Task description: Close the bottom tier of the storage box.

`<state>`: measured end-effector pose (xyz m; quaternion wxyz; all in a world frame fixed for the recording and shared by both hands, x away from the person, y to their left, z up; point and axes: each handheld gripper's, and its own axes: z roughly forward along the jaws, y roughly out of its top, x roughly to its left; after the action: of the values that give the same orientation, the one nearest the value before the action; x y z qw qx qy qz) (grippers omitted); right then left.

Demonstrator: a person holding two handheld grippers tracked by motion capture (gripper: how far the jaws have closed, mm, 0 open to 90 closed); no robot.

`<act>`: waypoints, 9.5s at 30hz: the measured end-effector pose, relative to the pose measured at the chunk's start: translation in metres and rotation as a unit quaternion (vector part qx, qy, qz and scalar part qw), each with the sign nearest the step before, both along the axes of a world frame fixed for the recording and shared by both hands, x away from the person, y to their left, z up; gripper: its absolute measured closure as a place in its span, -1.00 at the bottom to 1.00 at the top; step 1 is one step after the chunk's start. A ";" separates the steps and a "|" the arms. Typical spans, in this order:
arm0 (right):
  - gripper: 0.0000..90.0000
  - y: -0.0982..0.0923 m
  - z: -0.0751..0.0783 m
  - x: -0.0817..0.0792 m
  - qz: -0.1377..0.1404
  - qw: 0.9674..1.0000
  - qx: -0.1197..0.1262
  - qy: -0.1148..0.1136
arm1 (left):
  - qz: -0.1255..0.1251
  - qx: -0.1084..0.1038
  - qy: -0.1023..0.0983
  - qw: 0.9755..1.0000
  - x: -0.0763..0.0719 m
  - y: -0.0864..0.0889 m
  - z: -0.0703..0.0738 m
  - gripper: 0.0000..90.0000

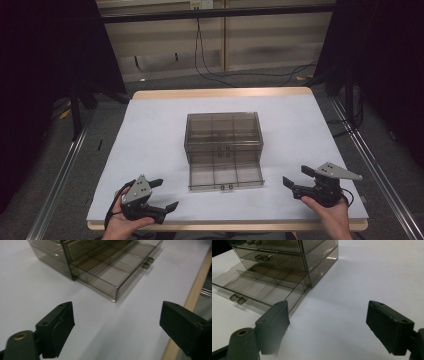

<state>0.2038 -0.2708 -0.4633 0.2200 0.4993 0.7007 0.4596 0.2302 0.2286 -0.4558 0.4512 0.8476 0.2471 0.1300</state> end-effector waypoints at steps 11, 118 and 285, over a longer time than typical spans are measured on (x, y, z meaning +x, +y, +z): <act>-0.57 0.003 0.002 -0.001 0.003 1.000 -0.001 -0.001 | -0.047 0.013 0.003 0.999 -0.008 -0.022 0.000 -0.68; -0.48 0.012 -0.003 0.003 0.041 0.999 -0.006 0.019 | -0.142 0.061 0.067 0.986 0.048 -0.126 -0.024 1.00; -0.48 0.021 -0.005 0.006 0.089 0.995 -0.023 0.029 | -0.084 0.039 0.071 0.993 0.083 -0.130 -0.020 1.00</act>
<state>0.2100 -0.2494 -0.4680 0.1694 0.4431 0.7588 0.4463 0.3133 0.0985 -0.4759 0.4080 0.8896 0.2013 0.0406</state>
